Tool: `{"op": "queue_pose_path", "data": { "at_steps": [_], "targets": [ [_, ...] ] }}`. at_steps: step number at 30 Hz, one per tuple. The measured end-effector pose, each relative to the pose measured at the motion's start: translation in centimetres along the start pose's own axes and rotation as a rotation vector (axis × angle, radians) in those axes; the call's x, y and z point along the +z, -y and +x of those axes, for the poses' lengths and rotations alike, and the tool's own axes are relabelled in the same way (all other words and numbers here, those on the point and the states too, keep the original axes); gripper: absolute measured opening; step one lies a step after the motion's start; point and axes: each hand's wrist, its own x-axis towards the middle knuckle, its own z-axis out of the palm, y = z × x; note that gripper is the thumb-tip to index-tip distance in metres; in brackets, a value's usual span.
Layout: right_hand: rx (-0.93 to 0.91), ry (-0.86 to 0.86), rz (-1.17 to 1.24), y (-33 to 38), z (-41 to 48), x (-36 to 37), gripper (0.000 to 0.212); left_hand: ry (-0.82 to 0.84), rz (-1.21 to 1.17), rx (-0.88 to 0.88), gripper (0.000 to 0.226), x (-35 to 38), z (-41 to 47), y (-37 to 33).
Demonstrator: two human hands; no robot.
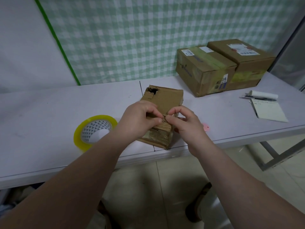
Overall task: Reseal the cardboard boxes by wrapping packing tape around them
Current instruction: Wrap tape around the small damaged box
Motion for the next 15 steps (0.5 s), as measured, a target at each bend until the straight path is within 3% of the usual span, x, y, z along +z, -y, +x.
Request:
{"op": "queue_pose_path", "data": {
  "at_steps": [4,9,15],
  "targets": [
    [-0.035,0.020,0.011,-0.4,-0.2,-0.1,0.019,-0.010,0.010,0.013,0.006,0.0,0.0,0.2],
    [-0.020,0.020,0.004,-0.5,-0.1,0.1,0.006,0.072,-0.058,-0.020,0.015,-1.2,0.0,0.8],
    [-0.028,0.003,-0.003,-0.7,0.1,0.4,0.015,-0.013,-0.062,-0.034,0.014,-0.6,0.1,0.6]
  ]
}}
